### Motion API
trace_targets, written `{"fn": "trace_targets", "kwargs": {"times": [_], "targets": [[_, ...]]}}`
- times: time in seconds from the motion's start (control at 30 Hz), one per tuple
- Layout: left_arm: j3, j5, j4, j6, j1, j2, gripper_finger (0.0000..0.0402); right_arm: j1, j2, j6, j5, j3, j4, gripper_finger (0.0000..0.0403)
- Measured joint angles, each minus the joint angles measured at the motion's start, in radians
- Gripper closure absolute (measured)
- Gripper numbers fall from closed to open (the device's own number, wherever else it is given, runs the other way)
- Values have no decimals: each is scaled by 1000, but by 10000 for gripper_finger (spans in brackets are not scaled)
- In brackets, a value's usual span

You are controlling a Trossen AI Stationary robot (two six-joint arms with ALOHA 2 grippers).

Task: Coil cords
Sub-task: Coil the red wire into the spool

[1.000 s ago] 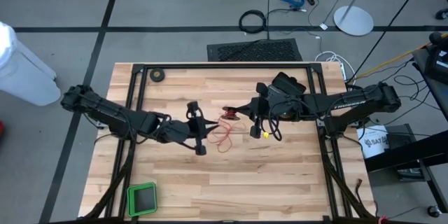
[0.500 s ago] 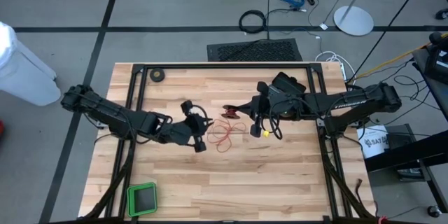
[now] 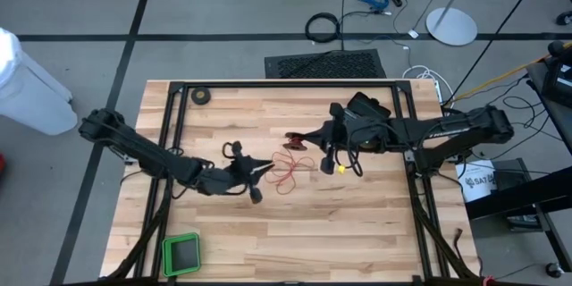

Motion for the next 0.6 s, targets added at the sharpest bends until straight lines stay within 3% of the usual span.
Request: {"fn": "trace_targets", "kwargs": {"times": [0.1, 0.2, 0.4, 0.5, 0.6], "targets": [[-135, -1, 298, 84, 0, 26, 344, 0, -12, -6, 0, 0, 2, 403], [-185, 44, 468, 155, -4, 69, 331, 0, -17, -20, 0, 0, 8, 403], [-125, 207, 571, 190, 38, 210, 248, 0, -19, -16, 0, 0, 35, 403], [-70, 159, 567, 224, 48, 284, 205, 0, -19, -17, 0, 0, 43, 403], [-17, 92, 569, 340, 42, 330, 187, 0, -19, -17, 0, 0, 46, 403]]}}
